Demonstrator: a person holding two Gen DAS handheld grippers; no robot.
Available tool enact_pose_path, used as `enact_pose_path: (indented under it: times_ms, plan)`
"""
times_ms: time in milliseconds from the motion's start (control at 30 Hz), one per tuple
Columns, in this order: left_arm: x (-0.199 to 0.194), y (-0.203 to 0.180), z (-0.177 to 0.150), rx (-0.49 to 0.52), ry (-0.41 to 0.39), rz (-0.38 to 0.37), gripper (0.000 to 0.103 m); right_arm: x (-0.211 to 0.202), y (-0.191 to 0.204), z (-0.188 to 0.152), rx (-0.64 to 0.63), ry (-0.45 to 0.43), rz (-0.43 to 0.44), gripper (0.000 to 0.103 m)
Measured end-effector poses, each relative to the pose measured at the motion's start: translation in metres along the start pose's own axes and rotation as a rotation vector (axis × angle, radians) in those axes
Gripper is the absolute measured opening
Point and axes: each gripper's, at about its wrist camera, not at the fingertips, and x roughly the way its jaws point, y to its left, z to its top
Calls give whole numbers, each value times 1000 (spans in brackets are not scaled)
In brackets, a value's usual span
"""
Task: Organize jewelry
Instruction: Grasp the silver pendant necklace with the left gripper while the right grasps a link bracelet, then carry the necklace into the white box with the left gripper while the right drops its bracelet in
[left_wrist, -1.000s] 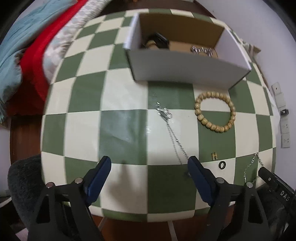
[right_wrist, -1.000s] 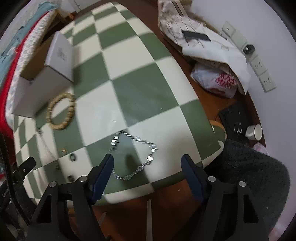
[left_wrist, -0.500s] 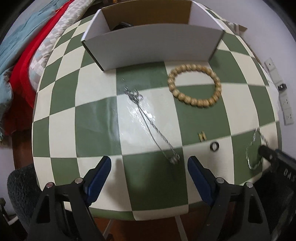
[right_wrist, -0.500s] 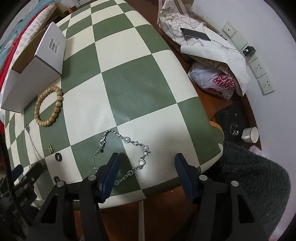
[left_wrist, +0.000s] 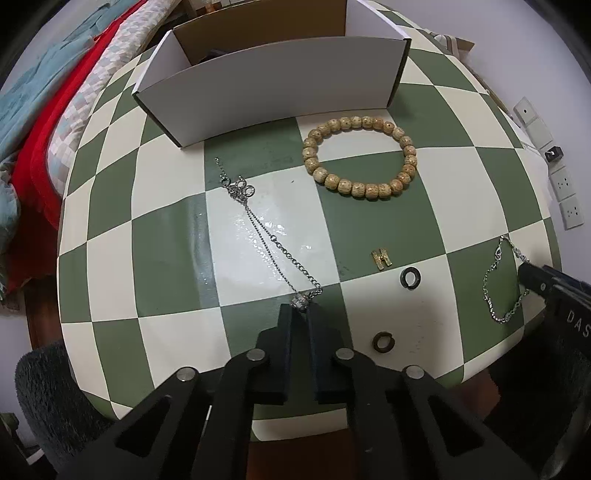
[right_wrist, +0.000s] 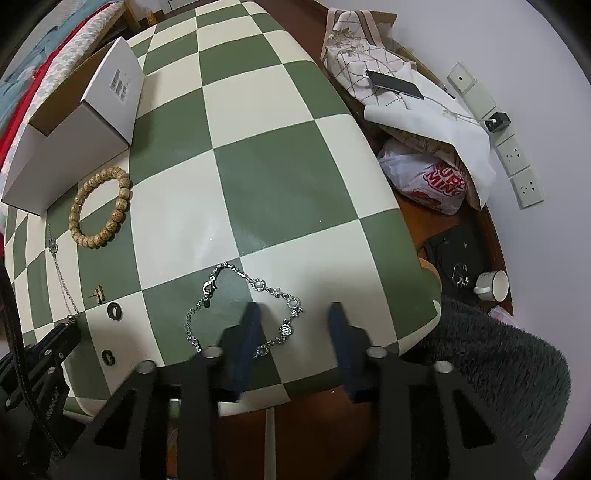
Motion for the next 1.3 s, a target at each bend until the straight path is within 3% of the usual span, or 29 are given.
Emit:
enact_pose_path:
  times_ms: [100, 133, 333, 467, 500, 533, 567, 600, 633, 867, 1000, 1033, 1133, 1167, 1300]
  plan:
    - [-1, 3, 0, -2, -9, 1, 2, -1, 0, 0, -4, -9, 0, 10]
    - [-2, 3, -1, -2, -15, 3, 2, -1, 0, 0, -2, -10, 1, 9]
    - [-6, 9, -1, -26, -33, -28, 5, -1, -5, 1, 18, -13, 20, 6]
    - [-15, 35, -1, -104, -42, -90, 11, 0, -7, 1, 25, -8, 29, 6]
    - [-17, 40, -3, -115, -51, -86, 15, 0, -8, 2, 27, -5, 32, 6]
    - [-19, 45, -5, -128, -61, -86, 29, 0, -9, 2, 30, -3, 35, 6]
    - [-21, 50, -6, -136, -72, -85, 55, 0, -10, 1, 34, -2, 39, 6]
    - [-21, 53, -7, -141, -80, -78, 64, 0, -12, 1, 39, -2, 45, 6]
    - [-21, 54, -8, -143, -86, -69, 67, 1, -13, 1, 43, -2, 47, 6]
    - [1, 37, -1, -73, -48, -7, 67, 1, -14, 2, 46, 1, 51, 6]
    - [0, 28, 0, -47, -79, 6, 66, 1, -12, 2, 38, 0, 46, 6]
    - [0, 28, 0, -41, -85, 4, 58, 1, -11, 2, 36, -1, 43, 6]
    - [-4, 23, 3, -16, -111, -23, 15, 1, -9, 2, 28, -5, 34, 6]
    - [-5, 20, 3, -3, -112, -13, 9, 1, -9, 2, 27, -5, 32, 6]
    - [-6, 23, 4, 3, -120, 6, 9, 1, -5, 2, 12, -10, 27, 6]
